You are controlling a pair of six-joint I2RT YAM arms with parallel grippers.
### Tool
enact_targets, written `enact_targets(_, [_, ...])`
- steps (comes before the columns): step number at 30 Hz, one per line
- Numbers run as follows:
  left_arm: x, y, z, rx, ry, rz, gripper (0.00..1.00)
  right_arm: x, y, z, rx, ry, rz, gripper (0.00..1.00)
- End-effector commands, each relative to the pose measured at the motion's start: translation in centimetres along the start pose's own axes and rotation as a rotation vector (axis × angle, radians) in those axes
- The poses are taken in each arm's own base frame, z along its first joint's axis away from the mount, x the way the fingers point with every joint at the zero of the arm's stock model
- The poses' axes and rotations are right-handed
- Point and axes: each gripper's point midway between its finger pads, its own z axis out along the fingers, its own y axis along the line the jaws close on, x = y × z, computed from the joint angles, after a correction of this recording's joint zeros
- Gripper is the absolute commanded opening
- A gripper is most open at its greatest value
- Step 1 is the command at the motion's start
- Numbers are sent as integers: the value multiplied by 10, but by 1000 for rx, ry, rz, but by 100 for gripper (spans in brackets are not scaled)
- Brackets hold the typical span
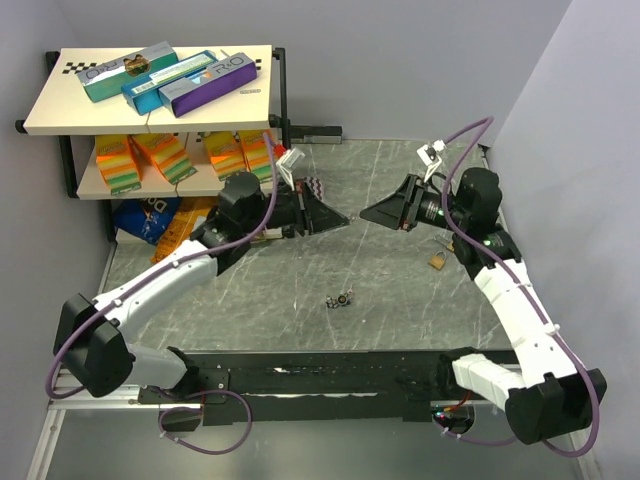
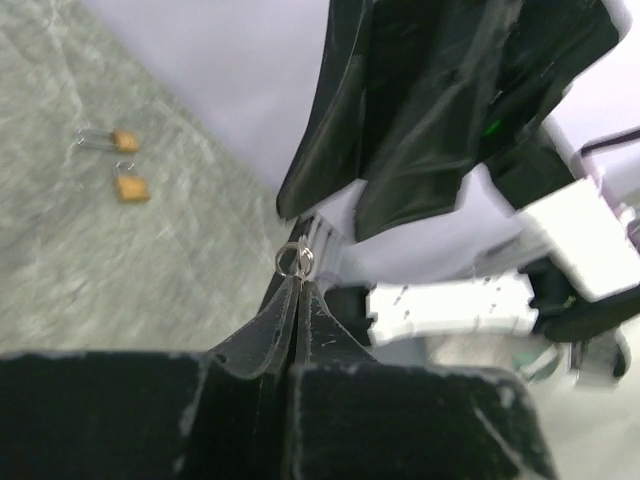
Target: Unlock with the key
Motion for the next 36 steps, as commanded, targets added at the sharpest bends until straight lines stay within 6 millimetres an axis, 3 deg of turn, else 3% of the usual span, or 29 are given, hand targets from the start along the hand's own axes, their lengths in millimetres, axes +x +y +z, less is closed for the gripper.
enact_targets(1, [14,-10,-17,47,182,112,1,4,10,-13,19,85,-170,51])
enact_targets(2, [21,-15,-20,77,231,115,1,6,13,-13,-7,112,-191,53])
enact_targets(3, [33,-7,-22,62,293,100,1,13,13,-14,-12,144,-171,53])
enact_targets(5, [38,-15,-25,116,358,125,1,21,12,-13,-45,196,-171,52])
enact_targets(10, [52,-13,-31,129,487,94,1,45,11,-12,-73,314,-136,45])
enact_targets(14, [54,-13,-32,147,507,96,1,54,17,-9,-116,354,-131,37])
enact_targets(26, [57,-15,-31,179,536,80,1,78,27,3,-193,465,-107,29])
enact_targets(31, [57,-16,-31,192,537,77,1,79,26,6,-205,453,-100,25])
enact_targets(36, [56,-16,-30,198,535,77,1,80,25,6,-209,463,-96,15])
